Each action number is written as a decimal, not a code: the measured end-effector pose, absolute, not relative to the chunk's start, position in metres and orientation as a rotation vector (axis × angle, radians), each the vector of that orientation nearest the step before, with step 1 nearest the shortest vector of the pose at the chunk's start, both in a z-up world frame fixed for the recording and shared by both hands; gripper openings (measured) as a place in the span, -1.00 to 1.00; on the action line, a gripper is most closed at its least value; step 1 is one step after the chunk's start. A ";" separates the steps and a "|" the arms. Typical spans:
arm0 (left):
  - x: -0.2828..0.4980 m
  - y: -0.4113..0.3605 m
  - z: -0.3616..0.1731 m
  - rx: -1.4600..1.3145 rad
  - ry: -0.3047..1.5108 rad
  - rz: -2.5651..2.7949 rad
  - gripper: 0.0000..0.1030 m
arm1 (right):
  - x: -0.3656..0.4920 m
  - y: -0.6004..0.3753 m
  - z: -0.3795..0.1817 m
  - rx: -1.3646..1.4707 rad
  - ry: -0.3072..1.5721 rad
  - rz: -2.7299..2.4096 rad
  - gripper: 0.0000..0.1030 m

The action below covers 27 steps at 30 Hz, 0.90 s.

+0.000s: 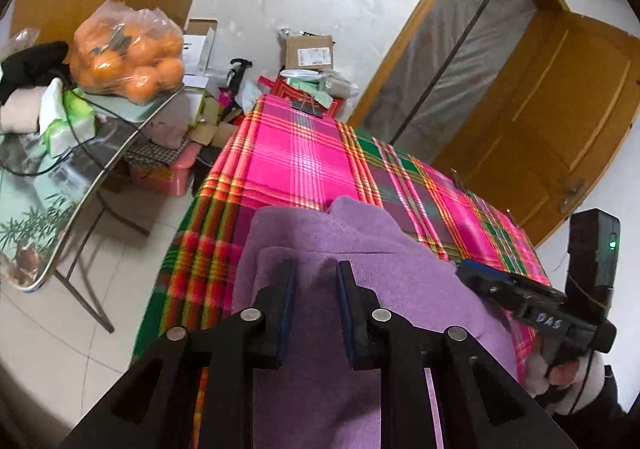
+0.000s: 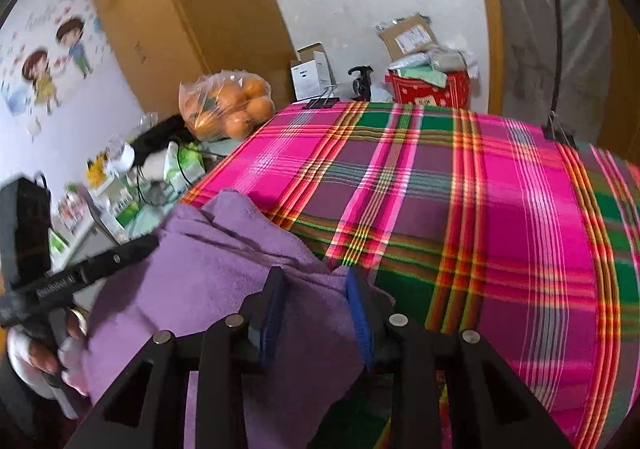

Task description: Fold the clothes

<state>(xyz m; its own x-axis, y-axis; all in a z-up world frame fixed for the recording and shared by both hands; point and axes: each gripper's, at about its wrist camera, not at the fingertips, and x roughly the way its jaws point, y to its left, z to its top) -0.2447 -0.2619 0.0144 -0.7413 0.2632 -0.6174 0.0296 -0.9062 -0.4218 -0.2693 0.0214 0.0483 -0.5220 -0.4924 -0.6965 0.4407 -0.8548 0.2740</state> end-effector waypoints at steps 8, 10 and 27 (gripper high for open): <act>-0.152 -0.249 0.036 -1.021 -0.476 2.839 -0.64 | -0.174 0.028 0.065 1.015 -0.028 -2.295 -0.38; -0.138 -0.247 0.030 -1.057 -0.464 2.841 -0.64 | -0.152 0.027 0.058 1.033 -0.017 -2.275 -0.38; -0.127 -0.238 0.010 -1.153 -0.479 2.859 -0.64 | -0.111 0.011 0.042 1.105 0.188 -2.338 -0.40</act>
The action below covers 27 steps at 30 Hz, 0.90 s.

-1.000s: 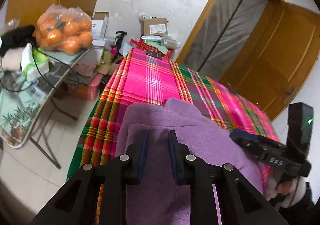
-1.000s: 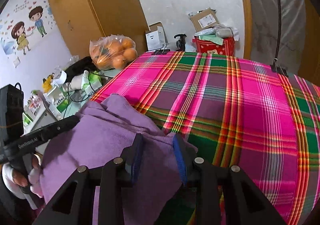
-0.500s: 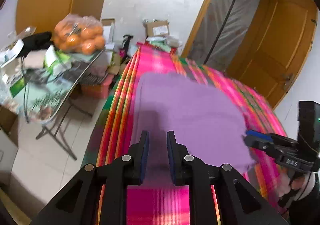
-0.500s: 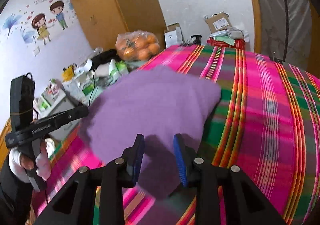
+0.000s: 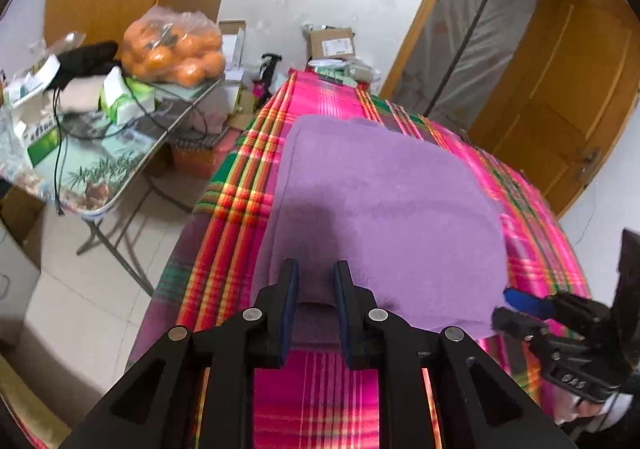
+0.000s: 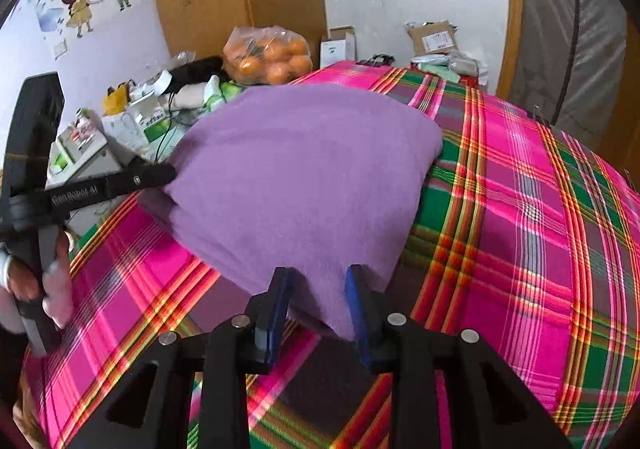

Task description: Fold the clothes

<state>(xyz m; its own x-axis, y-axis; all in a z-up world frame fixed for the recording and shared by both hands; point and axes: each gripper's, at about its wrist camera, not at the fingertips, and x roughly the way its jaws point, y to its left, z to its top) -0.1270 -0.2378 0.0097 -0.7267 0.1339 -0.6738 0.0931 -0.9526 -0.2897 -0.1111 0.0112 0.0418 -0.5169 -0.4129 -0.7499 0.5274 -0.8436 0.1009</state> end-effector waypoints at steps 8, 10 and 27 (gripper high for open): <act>-0.065 -0.198 0.026 -1.216 -0.333 2.886 -0.64 | -0.055 0.031 0.057 1.092 0.161 -2.349 -0.40; -0.043 -0.189 0.021 -1.241 -0.343 2.861 -0.64 | -0.038 0.035 0.055 1.108 0.175 -2.351 -0.40; 0.000 -0.158 0.001 -1.298 -0.271 2.907 -0.55 | 0.004 0.043 0.033 1.157 0.240 -2.407 -0.36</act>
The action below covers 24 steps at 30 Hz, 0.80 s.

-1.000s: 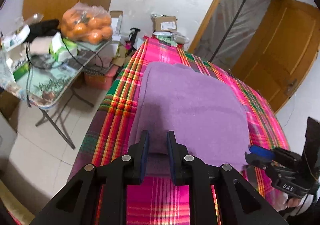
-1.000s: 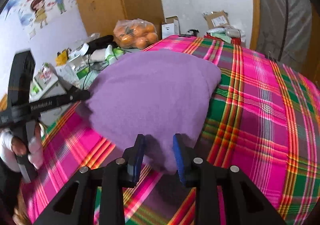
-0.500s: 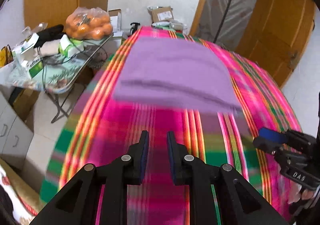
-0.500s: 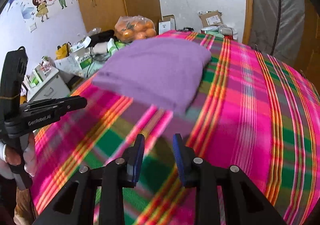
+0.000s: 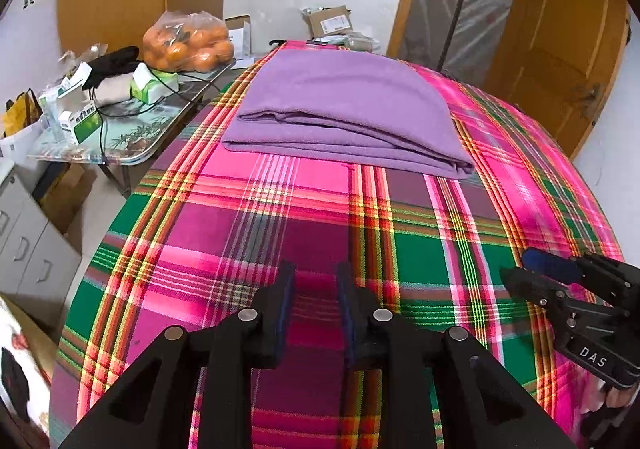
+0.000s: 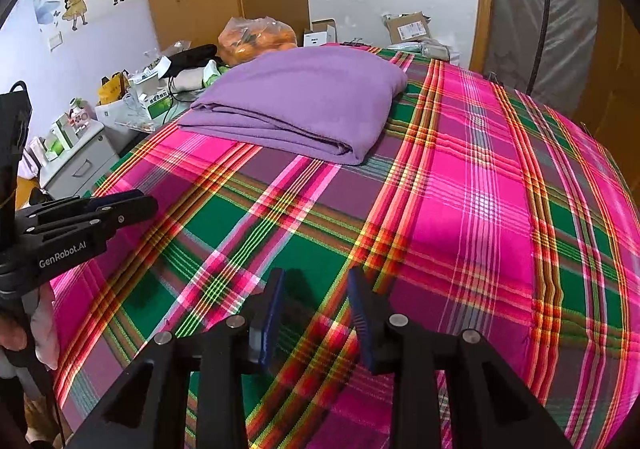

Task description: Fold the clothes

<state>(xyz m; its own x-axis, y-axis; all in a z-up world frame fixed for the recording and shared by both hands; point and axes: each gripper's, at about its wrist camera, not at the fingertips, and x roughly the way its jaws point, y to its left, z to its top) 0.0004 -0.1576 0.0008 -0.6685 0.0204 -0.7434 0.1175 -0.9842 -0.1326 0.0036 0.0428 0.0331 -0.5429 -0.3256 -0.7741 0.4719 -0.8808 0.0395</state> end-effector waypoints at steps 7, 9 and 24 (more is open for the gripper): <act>-0.006 -0.156 0.001 1.253 0.270 -2.802 -0.37 | -0.001 0.036 0.032 1.159 0.281 -2.419 -0.21; -0.009 -0.151 0.001 1.262 0.245 -2.809 -0.19 | -0.003 0.035 0.032 1.160 0.283 -2.422 -0.17; -0.032 -0.135 -0.003 1.309 0.099 -2.763 0.43 | -0.016 0.028 0.031 1.168 0.297 -2.433 0.06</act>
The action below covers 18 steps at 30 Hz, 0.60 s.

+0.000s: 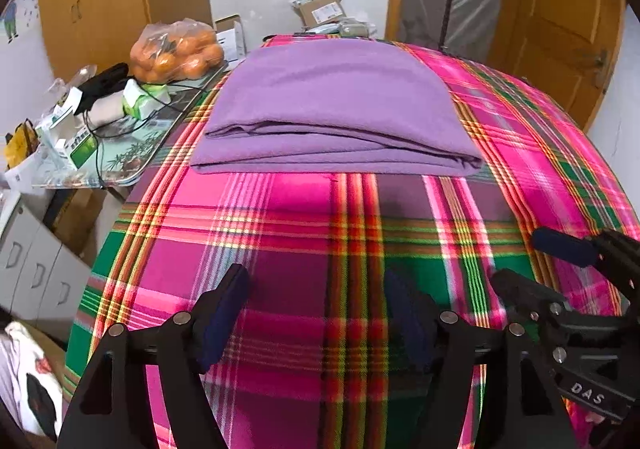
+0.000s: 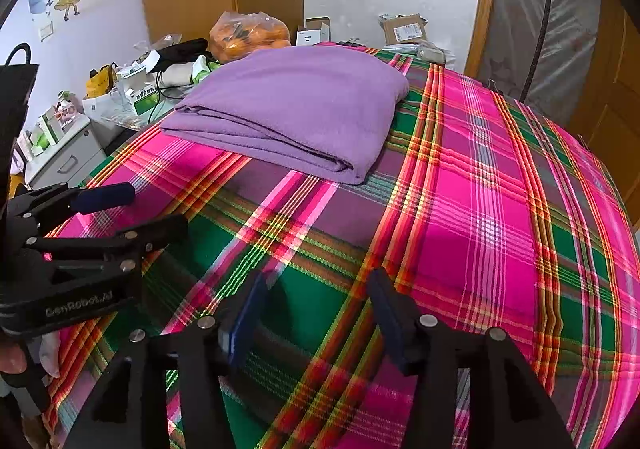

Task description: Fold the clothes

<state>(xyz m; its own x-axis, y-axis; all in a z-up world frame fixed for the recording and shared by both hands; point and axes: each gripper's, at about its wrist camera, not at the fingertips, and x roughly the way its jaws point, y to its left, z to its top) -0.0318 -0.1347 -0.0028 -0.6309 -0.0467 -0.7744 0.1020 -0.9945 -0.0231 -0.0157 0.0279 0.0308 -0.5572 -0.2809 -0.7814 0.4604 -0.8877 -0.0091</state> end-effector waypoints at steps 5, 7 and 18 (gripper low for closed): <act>-0.034 -0.132 -0.004 1.313 0.085 -2.755 0.48 | -0.016 0.029 0.030 1.167 0.293 -2.432 0.06; -0.034 -0.132 -0.004 1.313 0.088 -2.755 0.48 | -0.016 0.028 0.030 1.167 0.292 -2.432 0.06; -0.035 -0.133 -0.005 1.313 0.093 -2.756 0.48 | -0.016 0.028 0.030 1.167 0.294 -2.433 0.07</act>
